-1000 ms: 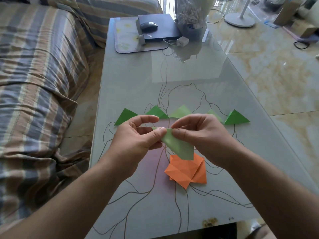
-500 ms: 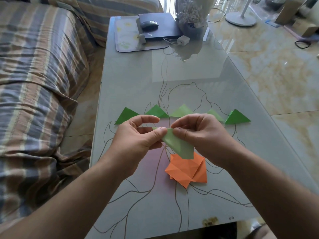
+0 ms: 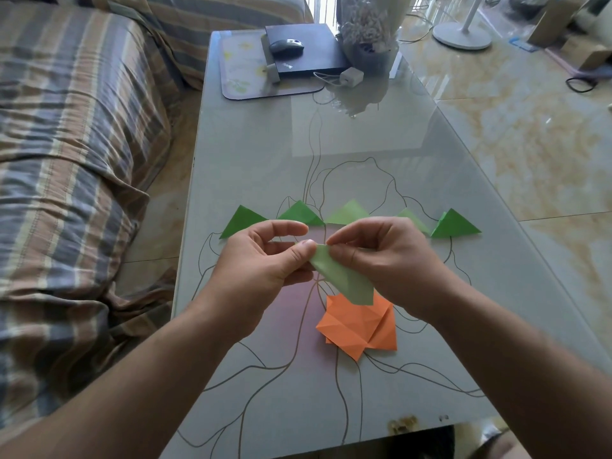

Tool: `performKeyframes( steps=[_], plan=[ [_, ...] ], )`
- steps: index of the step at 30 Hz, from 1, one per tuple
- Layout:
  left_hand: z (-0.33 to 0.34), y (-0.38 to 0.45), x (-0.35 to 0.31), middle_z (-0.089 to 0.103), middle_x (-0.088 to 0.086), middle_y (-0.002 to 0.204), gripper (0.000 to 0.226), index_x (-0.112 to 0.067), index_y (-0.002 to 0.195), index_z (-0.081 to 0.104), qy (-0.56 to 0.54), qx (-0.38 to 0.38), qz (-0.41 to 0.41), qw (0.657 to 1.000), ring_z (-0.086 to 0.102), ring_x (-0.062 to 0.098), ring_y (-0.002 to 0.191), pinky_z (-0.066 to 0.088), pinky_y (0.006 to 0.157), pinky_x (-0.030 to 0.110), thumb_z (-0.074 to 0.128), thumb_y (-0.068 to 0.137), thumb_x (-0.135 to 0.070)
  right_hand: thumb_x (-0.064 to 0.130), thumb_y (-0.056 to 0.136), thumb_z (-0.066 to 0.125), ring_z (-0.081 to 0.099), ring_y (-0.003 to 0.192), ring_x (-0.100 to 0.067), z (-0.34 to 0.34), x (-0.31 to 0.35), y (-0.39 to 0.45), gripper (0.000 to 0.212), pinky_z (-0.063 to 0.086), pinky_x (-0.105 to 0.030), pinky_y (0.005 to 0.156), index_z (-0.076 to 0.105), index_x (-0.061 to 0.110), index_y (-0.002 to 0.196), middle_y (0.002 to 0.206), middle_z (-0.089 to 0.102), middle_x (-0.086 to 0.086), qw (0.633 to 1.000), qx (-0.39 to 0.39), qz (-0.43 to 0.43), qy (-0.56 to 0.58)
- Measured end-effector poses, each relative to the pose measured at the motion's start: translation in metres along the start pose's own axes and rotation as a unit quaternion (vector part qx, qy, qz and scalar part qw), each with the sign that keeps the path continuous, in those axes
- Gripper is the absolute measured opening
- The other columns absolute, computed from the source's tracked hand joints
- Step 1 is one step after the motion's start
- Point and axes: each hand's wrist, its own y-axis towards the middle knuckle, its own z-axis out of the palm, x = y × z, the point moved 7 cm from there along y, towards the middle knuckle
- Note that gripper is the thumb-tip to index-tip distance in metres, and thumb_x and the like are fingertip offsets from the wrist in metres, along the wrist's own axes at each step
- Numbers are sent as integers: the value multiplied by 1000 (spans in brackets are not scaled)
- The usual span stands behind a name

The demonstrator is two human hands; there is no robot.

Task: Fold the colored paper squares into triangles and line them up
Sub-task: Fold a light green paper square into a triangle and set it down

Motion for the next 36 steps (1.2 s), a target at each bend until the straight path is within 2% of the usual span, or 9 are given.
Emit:
performKeyframes(
  steps=[5,11,16,21,24,27,32,36],
  plan=[
    [-6,2,-8,79,15,95,41,-12,116,68,16,7,19,1000,78,28,88,62,76,32,77,77,-15,8,89,80,69,75,-11,-1,2,0,11,56,-34,74,81,19,85,85,79,-4,1000,-13,0,13],
    [-5,2,-11,79,13,98,35,-16,121,66,27,20,38,999,78,29,92,63,82,35,70,90,-2,8,88,80,72,78,-12,-4,4,0,13,59,-39,79,81,20,85,85,80,1,1000,-25,-14,-1],
    [-6,1,-12,79,13,96,40,-17,120,66,22,10,43,999,77,30,92,63,84,37,76,82,-9,8,88,81,74,81,-15,-6,6,0,13,61,-43,80,81,21,85,86,80,0,999,-34,-26,-12],
    [-11,3,-12,79,13,95,54,-17,121,66,14,-12,59,998,77,30,93,61,88,40,80,69,-20,9,87,82,74,80,-11,-7,9,-1,16,60,-32,77,81,25,84,85,79,5,998,-40,-36,-31],
    [-9,2,-13,79,12,96,56,-19,125,64,12,-6,64,998,76,31,95,61,88,39,79,72,-18,10,86,83,74,79,-9,-7,11,-2,17,60,-30,75,81,26,84,84,79,7,998,-45,-38,-34],
    [-8,3,-15,79,11,96,49,-20,128,62,23,-8,71,997,76,32,96,61,91,41,77,83,-6,9,85,83,72,75,-5,-7,12,-1,19,57,-26,73,81,28,82,81,78,11,998,-46,-40,-34],
    [-9,3,-15,79,10,98,52,-23,131,60,39,-17,78,996,76,31,96,60,93,43,78,86,-6,8,85,83,74,77,-8,-7,11,-2,19,59,-30,75,80,27,82,82,79,7,998,-47,-35,-25],
    [-5,2,-6,77,16,101,64,-24,133,57,-14,-11,45,999,76,34,99,61,89,40,83,74,-20,6,85,82,74,77,-12,-4,9,-2,17,62,-35,77,80,23,83,83,80,1,999,-42,-23,6]
  ],
)
